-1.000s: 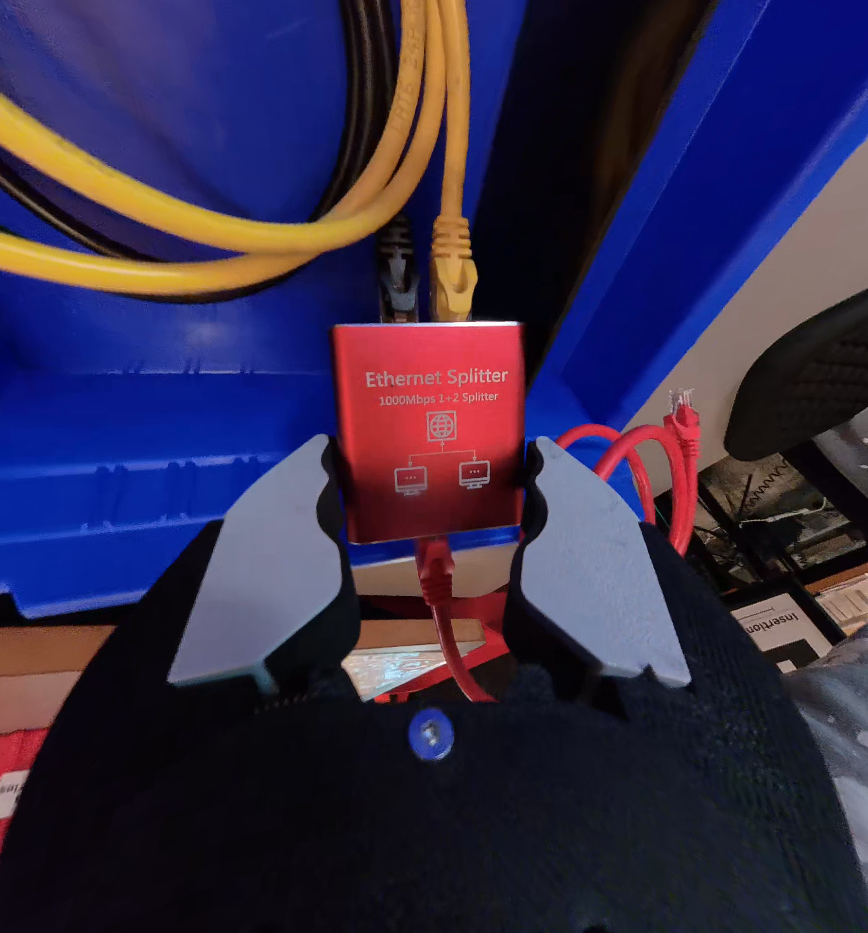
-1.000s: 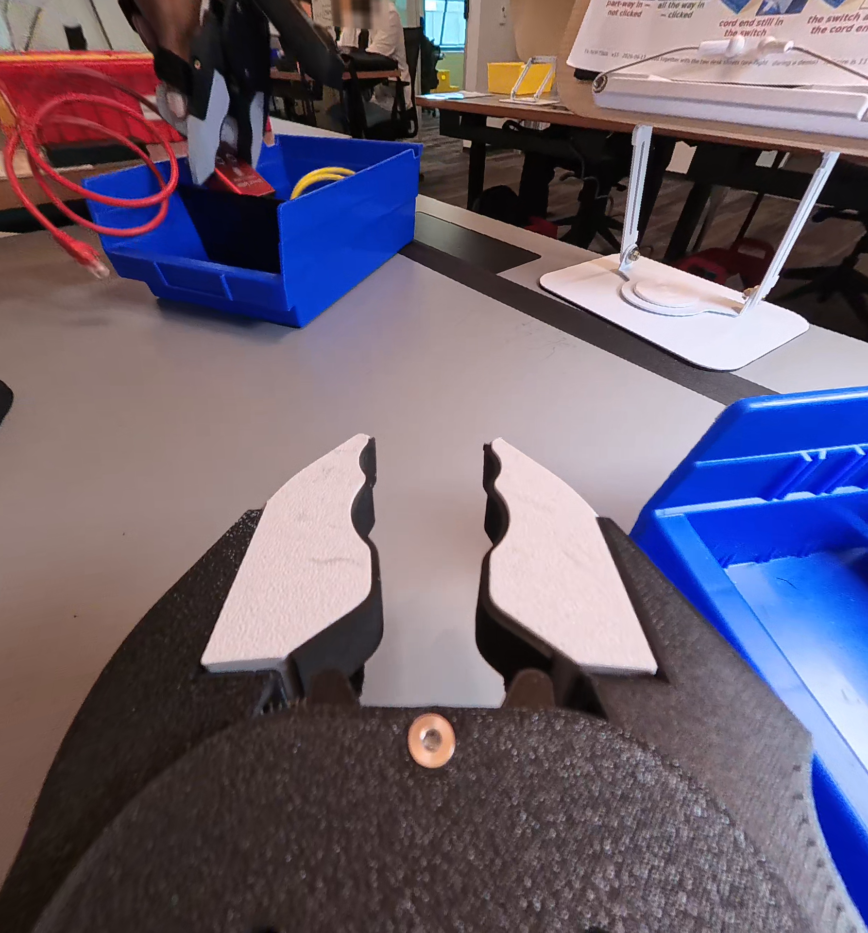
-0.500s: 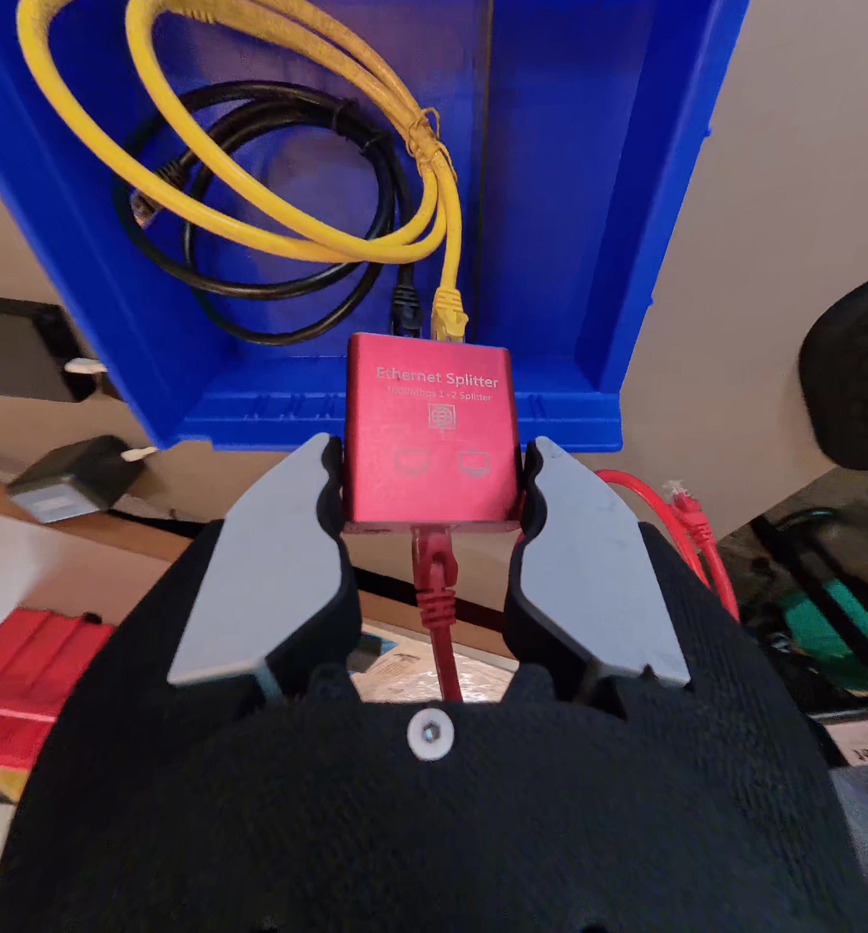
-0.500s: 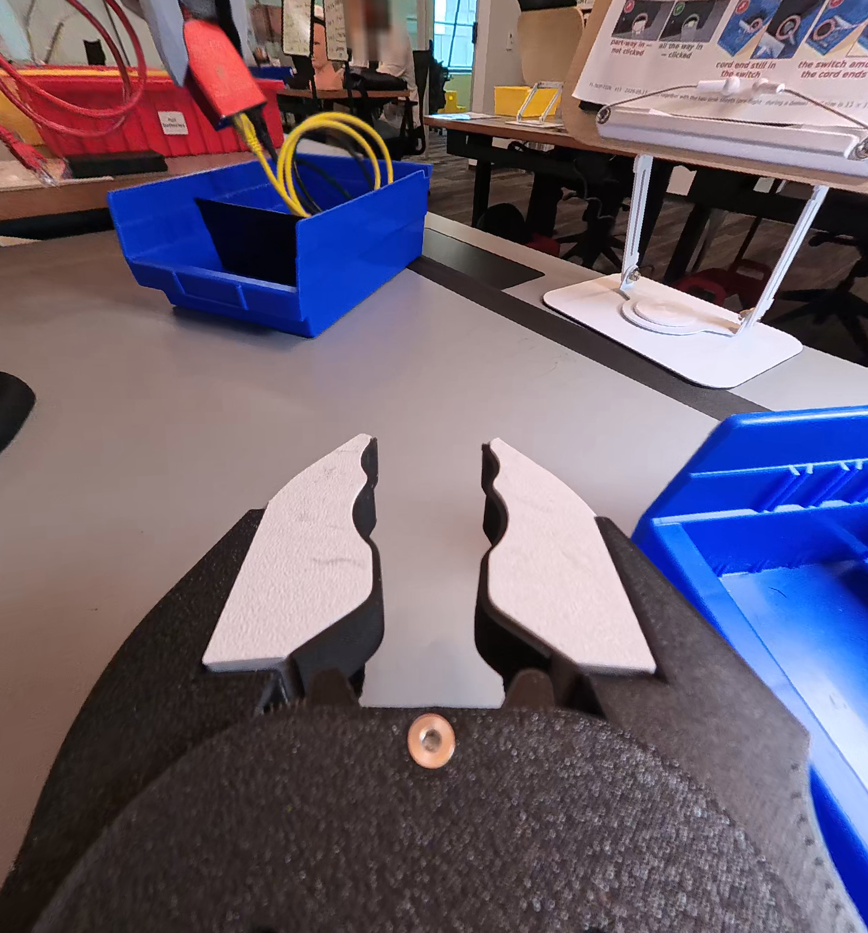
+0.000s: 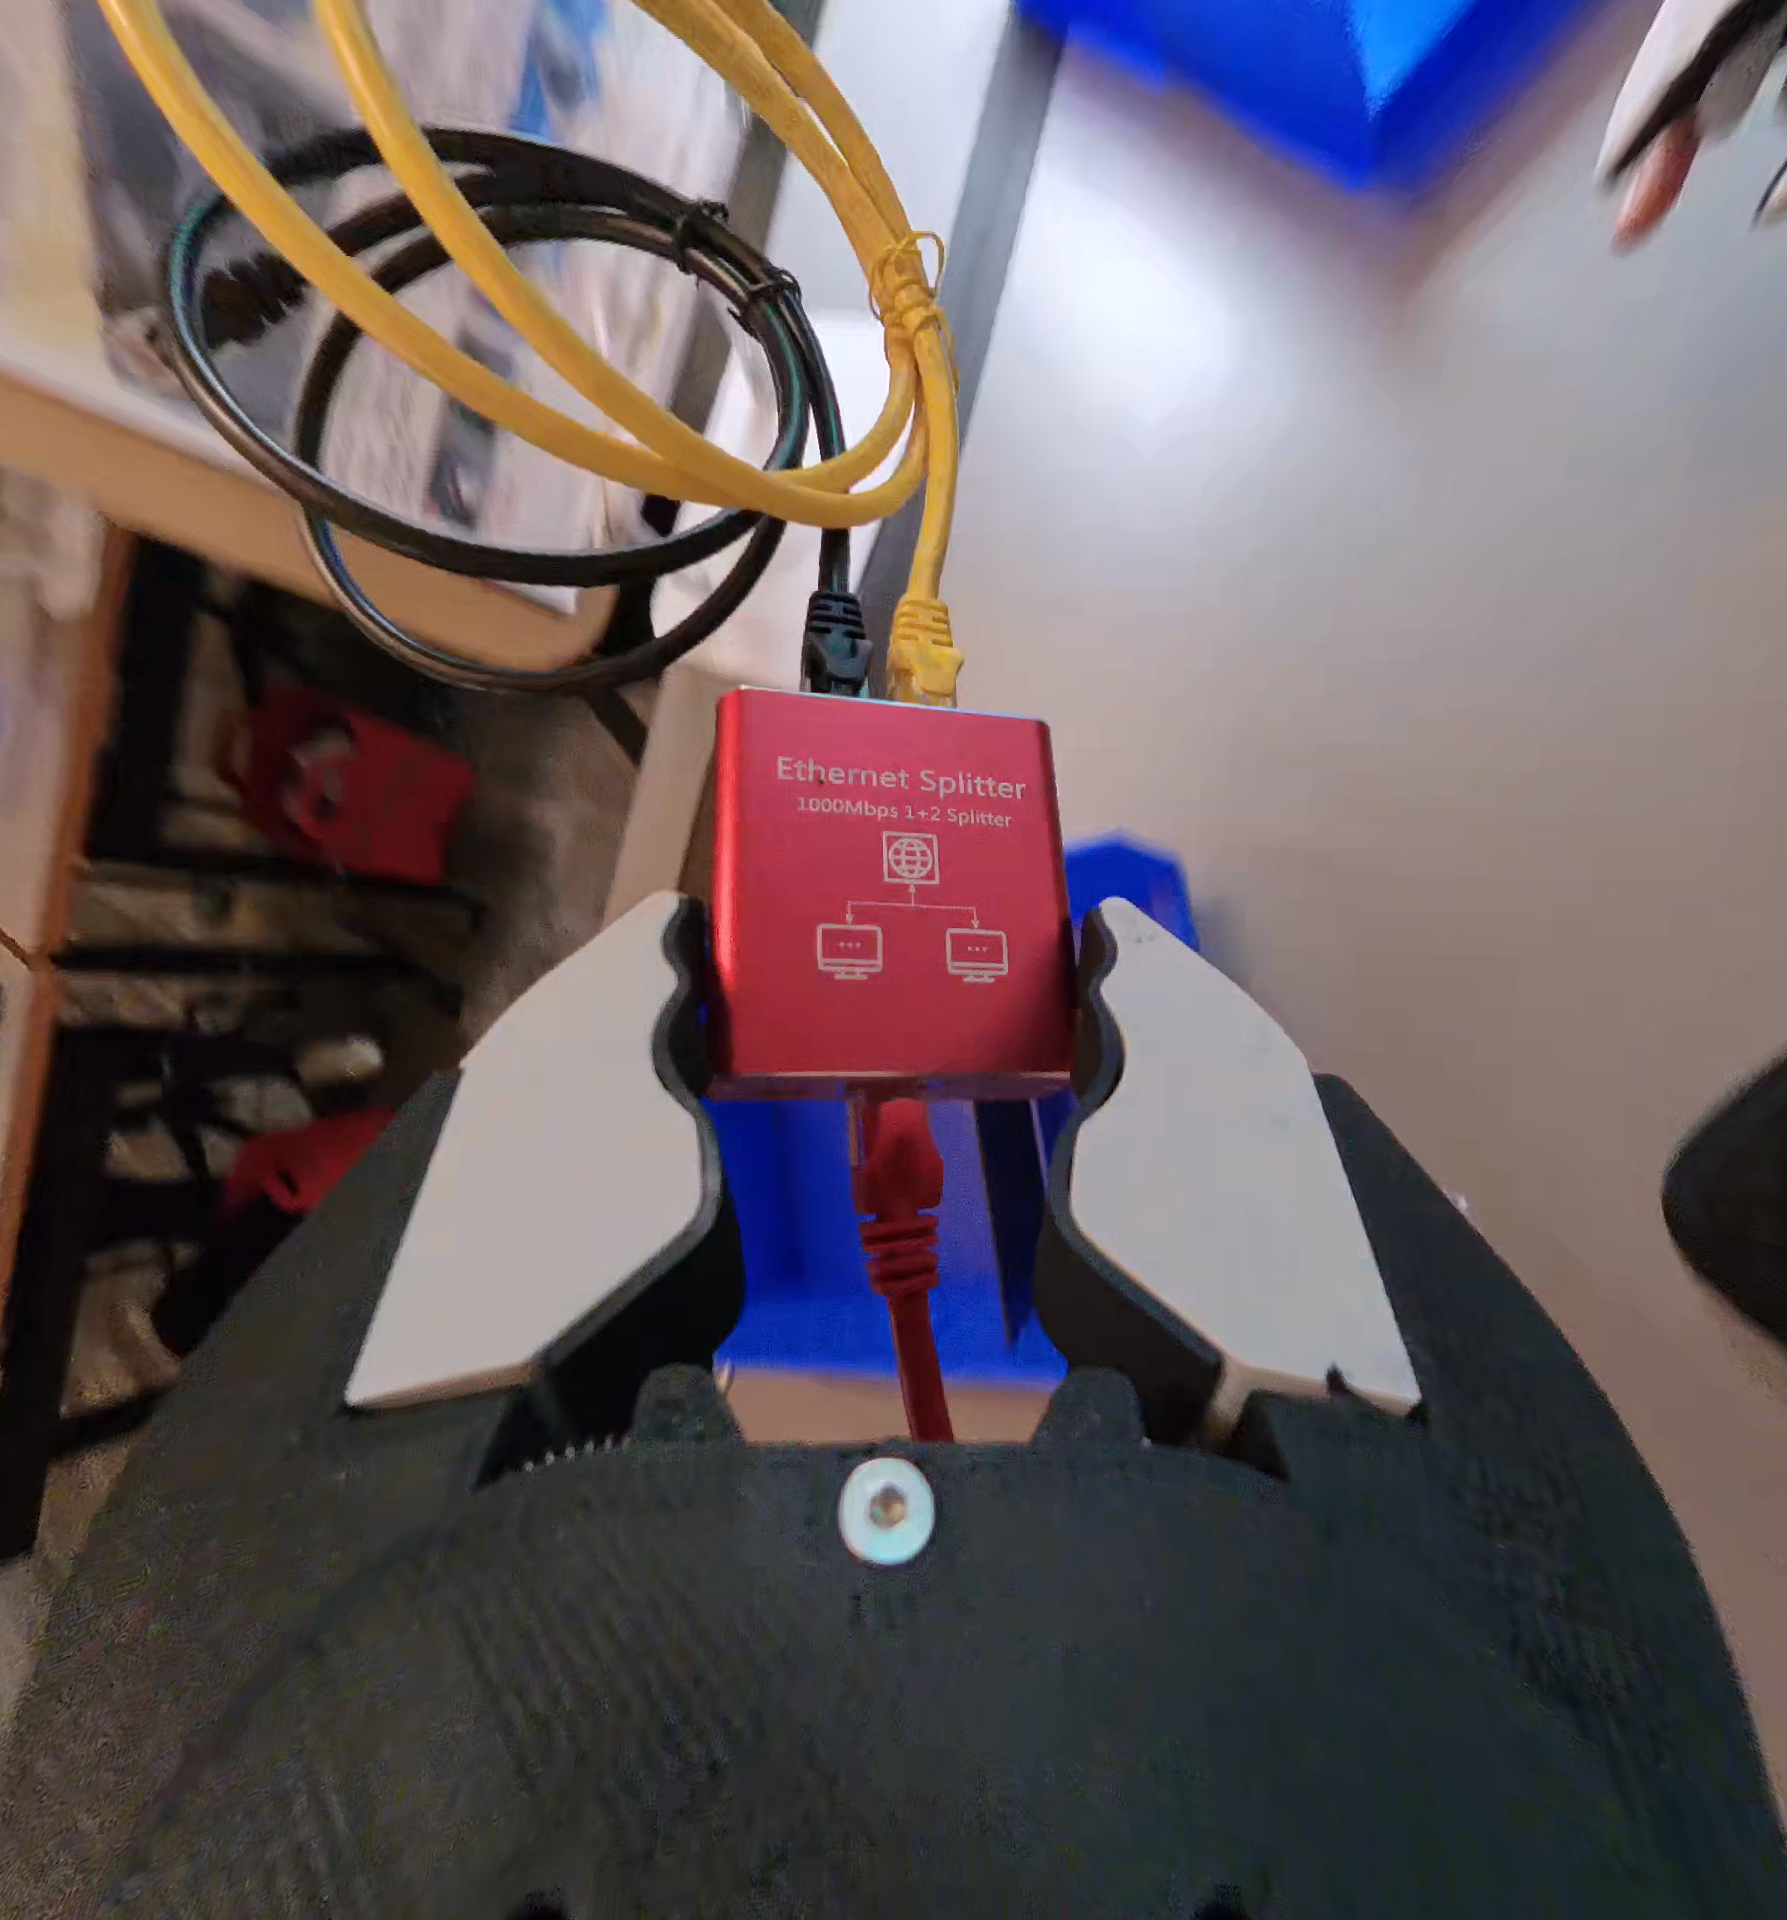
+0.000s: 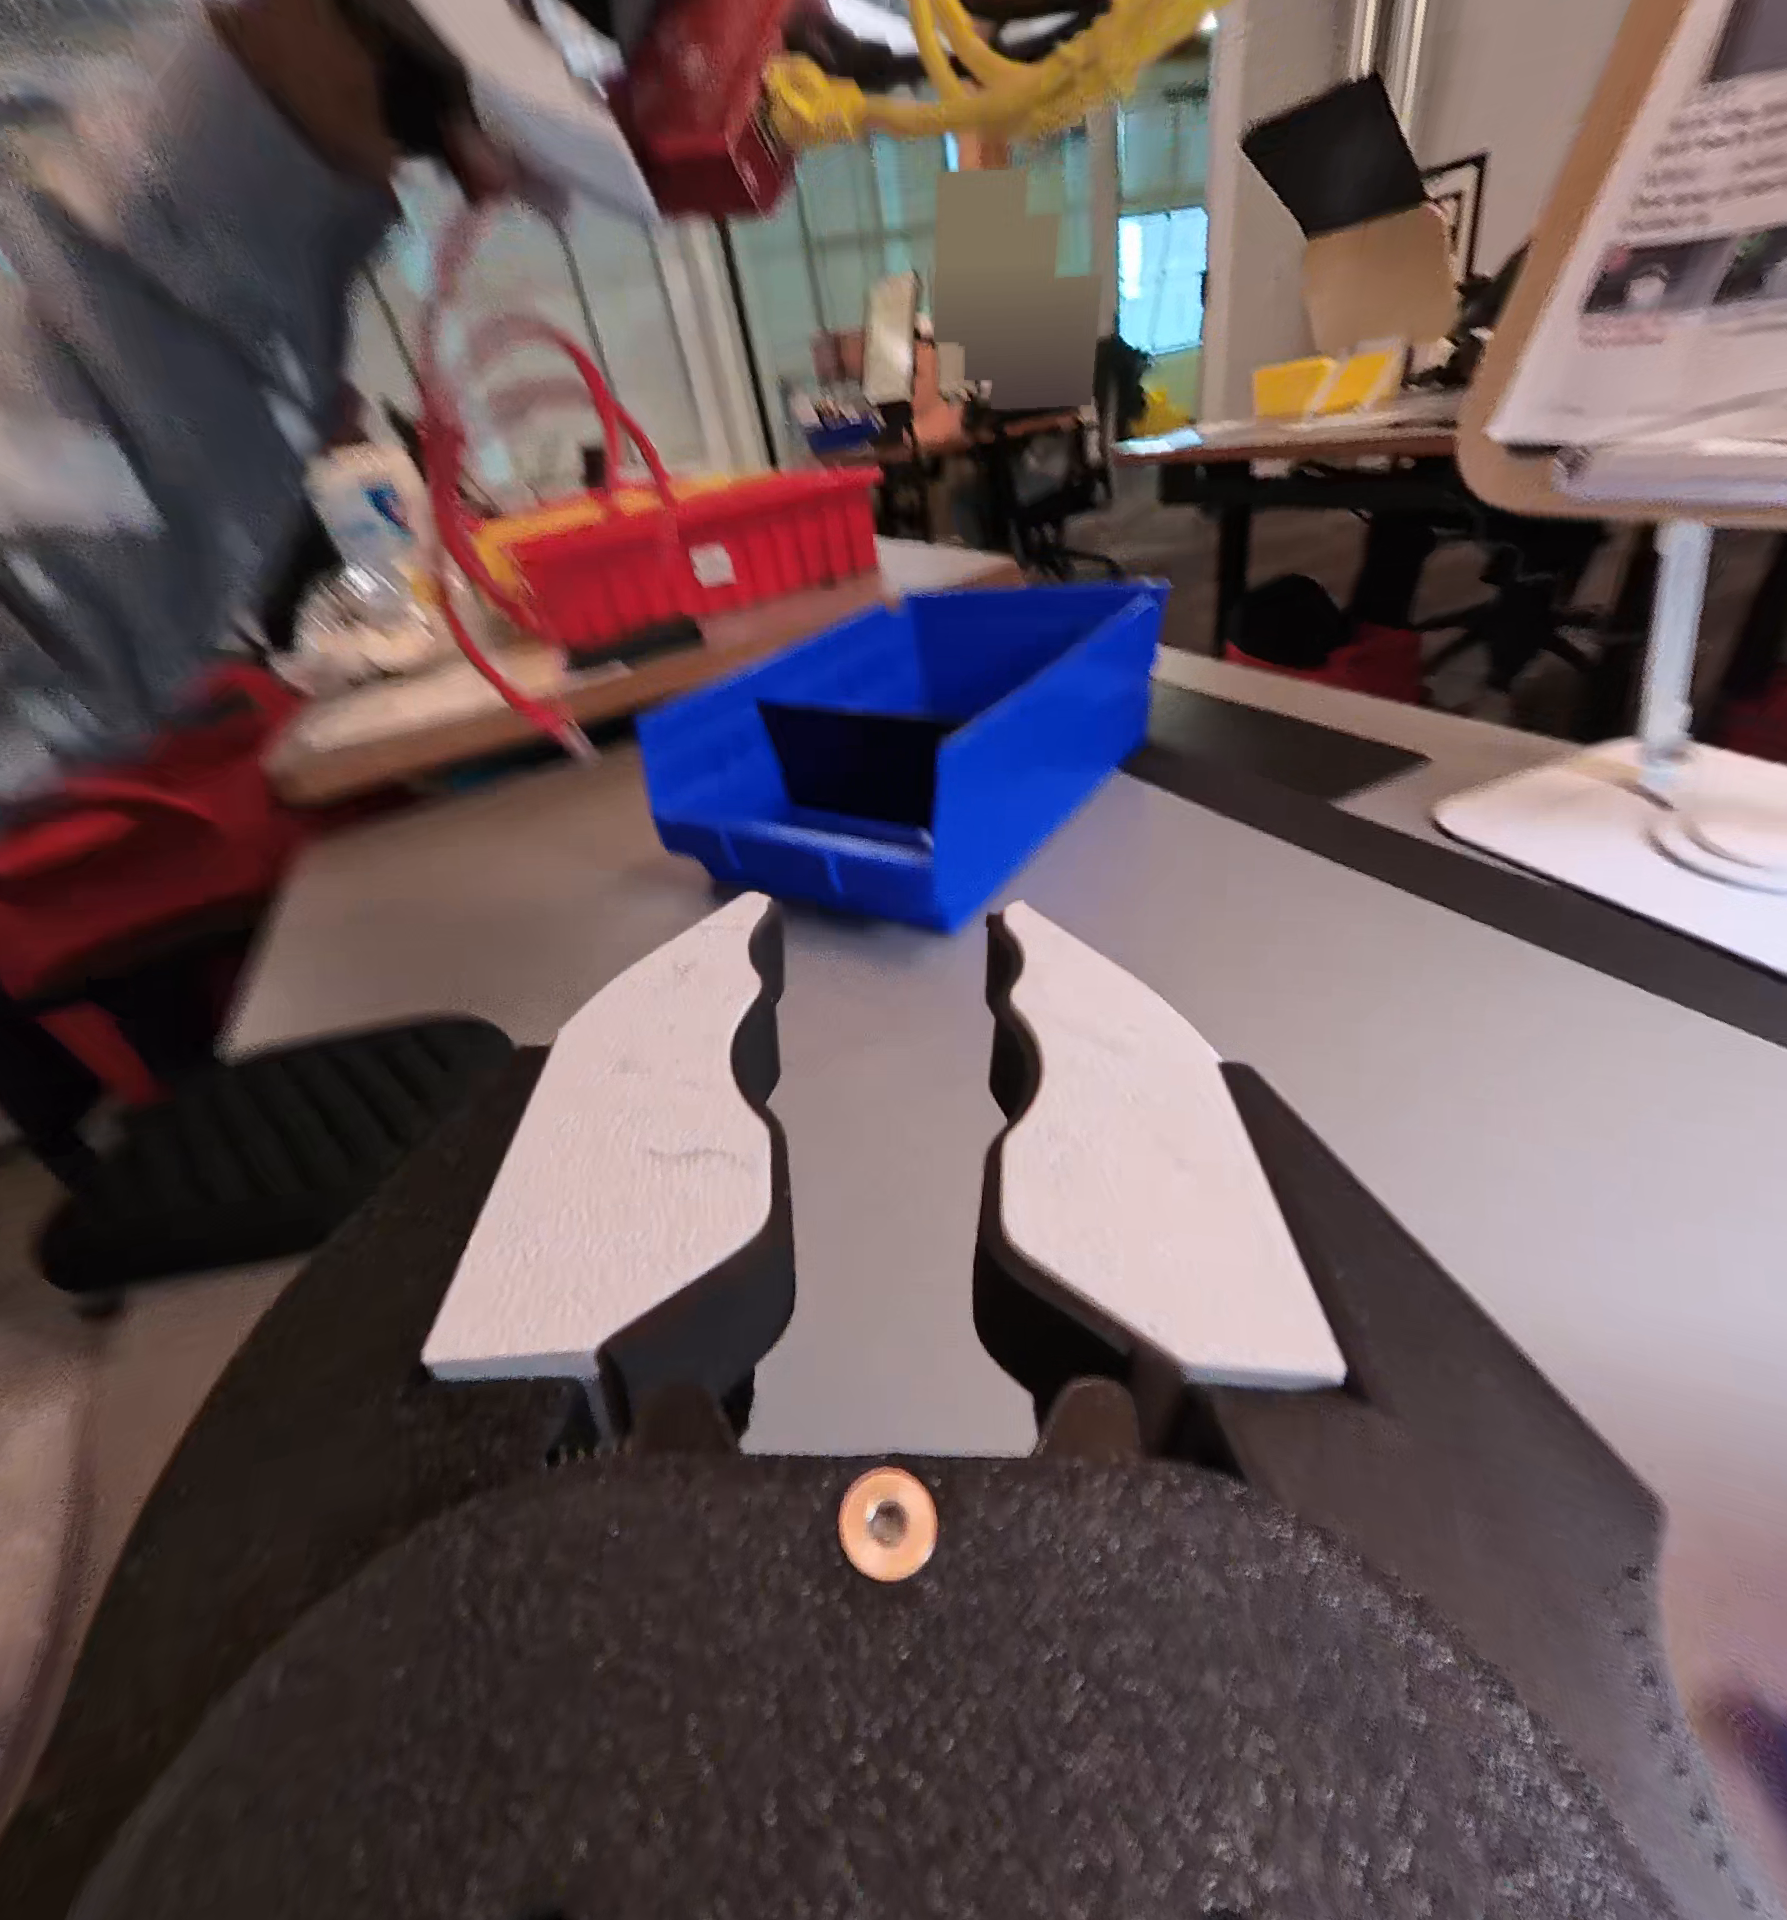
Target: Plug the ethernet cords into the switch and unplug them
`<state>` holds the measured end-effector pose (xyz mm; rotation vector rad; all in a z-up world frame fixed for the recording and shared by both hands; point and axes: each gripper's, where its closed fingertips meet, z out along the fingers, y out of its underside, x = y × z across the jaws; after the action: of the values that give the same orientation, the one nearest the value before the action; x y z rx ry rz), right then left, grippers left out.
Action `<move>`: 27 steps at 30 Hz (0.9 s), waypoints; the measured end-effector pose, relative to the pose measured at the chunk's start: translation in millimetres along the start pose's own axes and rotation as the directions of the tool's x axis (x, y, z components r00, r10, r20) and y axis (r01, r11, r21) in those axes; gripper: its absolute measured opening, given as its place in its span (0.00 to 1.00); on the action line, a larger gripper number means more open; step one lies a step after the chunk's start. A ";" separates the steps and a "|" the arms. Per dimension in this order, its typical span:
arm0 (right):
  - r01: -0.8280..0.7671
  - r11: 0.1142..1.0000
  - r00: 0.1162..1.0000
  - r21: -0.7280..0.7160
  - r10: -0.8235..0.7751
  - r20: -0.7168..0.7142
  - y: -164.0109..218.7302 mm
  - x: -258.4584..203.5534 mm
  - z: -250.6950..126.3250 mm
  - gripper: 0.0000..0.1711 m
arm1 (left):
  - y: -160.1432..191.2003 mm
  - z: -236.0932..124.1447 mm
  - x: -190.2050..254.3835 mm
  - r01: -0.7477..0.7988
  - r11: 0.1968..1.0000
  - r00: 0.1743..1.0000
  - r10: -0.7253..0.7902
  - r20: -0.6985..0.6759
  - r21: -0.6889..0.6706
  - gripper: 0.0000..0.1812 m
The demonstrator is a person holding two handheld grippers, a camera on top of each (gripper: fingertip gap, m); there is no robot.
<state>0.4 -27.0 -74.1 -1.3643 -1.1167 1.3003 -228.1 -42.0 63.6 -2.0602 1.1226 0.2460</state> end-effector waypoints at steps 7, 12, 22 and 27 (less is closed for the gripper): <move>-0.224 0.968 0.956 0.111 0.197 0.216 -70.7 -31.5 32.7 0.31 | -94.9 56.2 91.1 -0.061 0.884 0.982 -0.030 0.185 0.464 0.38; -0.237 0.967 0.951 0.092 0.212 0.225 -67.0 -18.3 35.5 0.18 | -122.0 104.6 150.3 -0.086 0.829 0.994 0.036 0.101 0.552 0.38; -0.345 0.931 0.917 0.119 0.308 0.253 -50.1 17.8 31.0 0.16 | -110.7 120.0 141.6 0.024 0.829 0.994 -0.078 0.074 0.558 0.35; -0.329 0.884 0.936 0.333 0.259 0.239 -92.0 36.6 0.5 0.16 | -131.2 67.7 141.8 0.318 0.652 0.948 -0.222 -0.228 0.688 0.27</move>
<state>-0.6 24.7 10.3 -1.1726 -0.7454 1.7937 -28.8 -42.6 16.9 -1.4899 0.7728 -0.4335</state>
